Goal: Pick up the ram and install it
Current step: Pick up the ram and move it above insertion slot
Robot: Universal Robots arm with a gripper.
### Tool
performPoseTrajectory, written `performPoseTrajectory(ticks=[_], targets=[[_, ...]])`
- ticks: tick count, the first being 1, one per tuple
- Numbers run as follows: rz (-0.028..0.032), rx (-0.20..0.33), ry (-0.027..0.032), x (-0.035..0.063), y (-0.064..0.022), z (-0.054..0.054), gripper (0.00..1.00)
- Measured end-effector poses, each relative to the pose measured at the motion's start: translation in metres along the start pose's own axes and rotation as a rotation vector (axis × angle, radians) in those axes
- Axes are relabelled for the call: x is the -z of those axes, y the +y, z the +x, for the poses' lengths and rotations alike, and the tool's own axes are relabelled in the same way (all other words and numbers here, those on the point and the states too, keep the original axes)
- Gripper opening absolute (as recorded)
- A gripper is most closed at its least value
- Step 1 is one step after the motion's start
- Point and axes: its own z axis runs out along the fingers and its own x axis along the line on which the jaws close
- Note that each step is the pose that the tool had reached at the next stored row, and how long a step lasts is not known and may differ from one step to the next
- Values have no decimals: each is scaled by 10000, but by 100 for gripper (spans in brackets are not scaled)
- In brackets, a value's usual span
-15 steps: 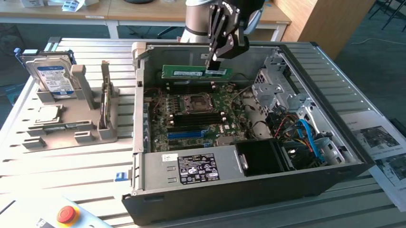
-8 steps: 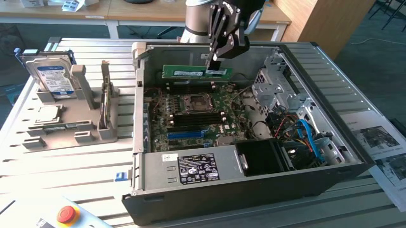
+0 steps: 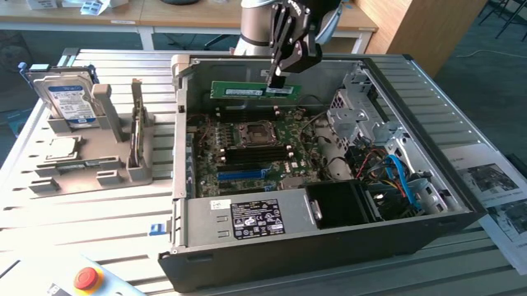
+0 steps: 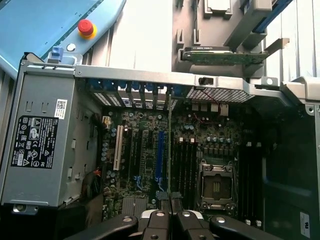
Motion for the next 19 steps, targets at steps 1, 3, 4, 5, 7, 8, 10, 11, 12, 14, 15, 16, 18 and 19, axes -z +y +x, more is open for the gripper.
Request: performPoseTrajectory(ticks=[1,3,4,5,7,8,10,11,12,14,15,16,18,19], targets=[[0,0,0,0,0,0,11],[6,-1,0,0,1,-2,11],[35,-3,1,0,2,-4,11],[86,0,5,-1,2,-6,11],[245,15,13,-4,4,-10,11],[342,21,18,-6,7,-10,11],[543,36,31,-8,14,-12,11],[648,45,38,-9,17,-13,11],[751,54,45,-11,19,-13,11],[960,73,58,-15,26,-15,11],[1059,83,65,-16,29,-15,11],[1155,92,70,-18,33,-16,11],[1321,105,79,-21,41,-17,11],[1330,106,80,-21,42,-17,11]])
